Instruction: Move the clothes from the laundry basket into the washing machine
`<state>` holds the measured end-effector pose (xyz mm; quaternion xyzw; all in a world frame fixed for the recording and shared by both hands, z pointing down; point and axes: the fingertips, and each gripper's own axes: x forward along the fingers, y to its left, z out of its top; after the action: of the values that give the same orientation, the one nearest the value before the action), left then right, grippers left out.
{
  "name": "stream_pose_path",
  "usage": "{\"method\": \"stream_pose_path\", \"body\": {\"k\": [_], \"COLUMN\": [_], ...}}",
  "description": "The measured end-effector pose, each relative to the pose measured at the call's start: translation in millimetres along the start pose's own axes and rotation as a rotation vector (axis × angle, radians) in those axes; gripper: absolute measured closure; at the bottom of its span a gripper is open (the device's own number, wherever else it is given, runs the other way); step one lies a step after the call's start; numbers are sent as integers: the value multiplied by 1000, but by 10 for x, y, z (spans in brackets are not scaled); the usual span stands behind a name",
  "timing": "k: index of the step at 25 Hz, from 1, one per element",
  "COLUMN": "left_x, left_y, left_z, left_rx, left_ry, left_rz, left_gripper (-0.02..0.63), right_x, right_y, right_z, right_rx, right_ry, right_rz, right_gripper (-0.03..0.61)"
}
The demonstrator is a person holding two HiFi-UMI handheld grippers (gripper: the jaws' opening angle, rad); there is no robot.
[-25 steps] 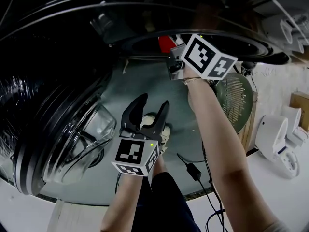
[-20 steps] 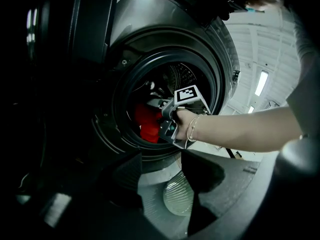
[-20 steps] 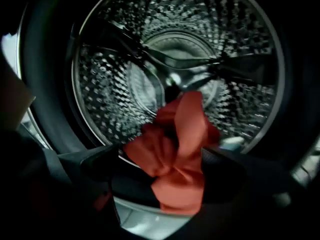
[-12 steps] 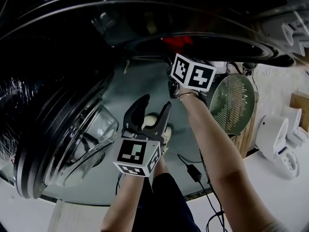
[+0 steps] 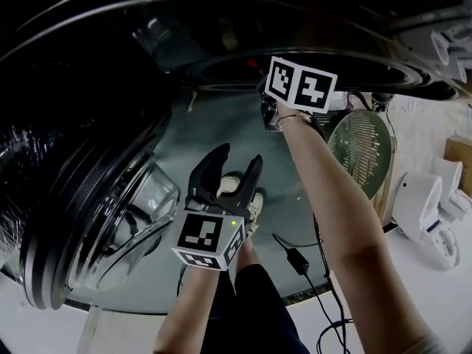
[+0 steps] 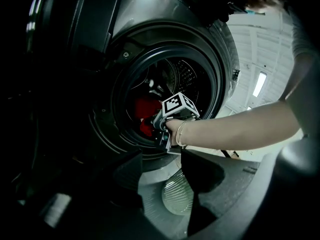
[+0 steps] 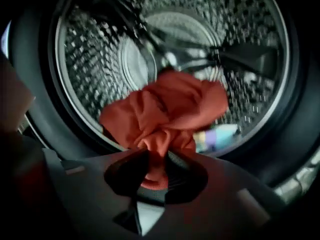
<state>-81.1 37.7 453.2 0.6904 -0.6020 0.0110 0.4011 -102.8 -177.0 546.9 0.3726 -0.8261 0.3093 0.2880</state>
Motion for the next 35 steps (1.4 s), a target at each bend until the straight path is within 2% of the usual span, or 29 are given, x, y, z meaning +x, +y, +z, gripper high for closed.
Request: {"method": "stream_pose_path", "body": {"k": [5,8,9,10,11,12,15,19,24,29,35], "left_x": [10,17,21,24,25,23,17,18,-26,-198,-467], "left_y": [-43,-66,-70,-73,-75,-79,-114,-167,-329,-607,-966], "left_z": [30,37,36,33,29,26,20,46,142,251,625], "left_rx": [3,8,9,10,11,11,17,33,47,82,136], "left_ry": [-7,-9,-9,-9,-8,-7,-1,5,7,21,18], "left_rz": [-9,-14,-15,-14,-14,-13,-18,-21,-44,-72,-96], "left_gripper": [370,370,370,370,370,370,370,370,370,370,370], "right_x": [-174,-204,-166,-113,-58,-15,-18,-120,-419,-960,-1761], "right_y": [119,142,133,127,131,142,144,87,180,265,358], "right_z": [598,820,832,815,773,713,536,402,428,419,380], "right_rx": [30,59,74,89,96,92,54,55,-9,-21,-49], "right_ry": [-255,-323,-317,-299,-271,-238,-171,-148,-159,-170,-125], "right_rz": [49,67,74,83,93,100,84,62,110,170,216], "right_gripper": [472,463,425,331,203,141,96,7,2,5,35]}}
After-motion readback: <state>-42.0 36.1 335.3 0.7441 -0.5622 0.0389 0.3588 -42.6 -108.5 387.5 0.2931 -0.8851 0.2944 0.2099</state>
